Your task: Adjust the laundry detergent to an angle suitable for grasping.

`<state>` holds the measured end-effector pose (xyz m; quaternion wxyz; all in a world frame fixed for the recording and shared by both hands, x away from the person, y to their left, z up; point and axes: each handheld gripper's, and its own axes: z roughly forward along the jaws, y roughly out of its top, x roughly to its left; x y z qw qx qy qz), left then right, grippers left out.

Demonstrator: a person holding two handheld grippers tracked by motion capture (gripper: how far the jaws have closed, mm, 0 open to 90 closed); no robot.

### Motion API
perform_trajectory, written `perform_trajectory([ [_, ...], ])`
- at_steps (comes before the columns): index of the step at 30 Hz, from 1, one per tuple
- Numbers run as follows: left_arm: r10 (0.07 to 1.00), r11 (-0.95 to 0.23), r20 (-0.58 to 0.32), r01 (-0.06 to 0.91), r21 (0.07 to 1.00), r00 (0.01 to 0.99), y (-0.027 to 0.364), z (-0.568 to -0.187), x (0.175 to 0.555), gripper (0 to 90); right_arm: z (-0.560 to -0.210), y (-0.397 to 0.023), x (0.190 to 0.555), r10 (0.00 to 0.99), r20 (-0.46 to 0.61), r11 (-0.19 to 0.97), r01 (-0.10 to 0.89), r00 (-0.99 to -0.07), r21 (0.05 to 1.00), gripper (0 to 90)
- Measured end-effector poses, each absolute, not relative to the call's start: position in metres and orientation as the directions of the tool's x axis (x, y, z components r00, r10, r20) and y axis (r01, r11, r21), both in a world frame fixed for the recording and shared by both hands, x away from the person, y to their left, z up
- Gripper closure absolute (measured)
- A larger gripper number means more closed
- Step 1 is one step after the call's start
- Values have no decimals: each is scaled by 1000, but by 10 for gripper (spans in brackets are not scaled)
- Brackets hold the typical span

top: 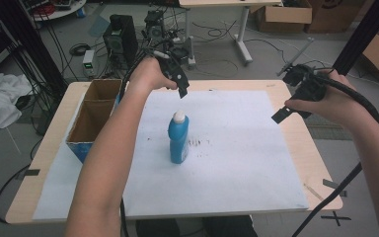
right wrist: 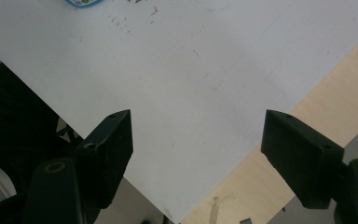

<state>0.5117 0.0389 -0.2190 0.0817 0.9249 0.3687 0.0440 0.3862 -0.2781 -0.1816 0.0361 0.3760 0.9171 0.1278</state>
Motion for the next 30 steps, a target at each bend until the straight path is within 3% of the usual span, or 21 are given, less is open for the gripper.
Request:
perform_trajectory([
  [30,693,-712,26,679,180,720,41,-215,511,155,-185,-275,393,692,33,692,676,-721,254,241],
])
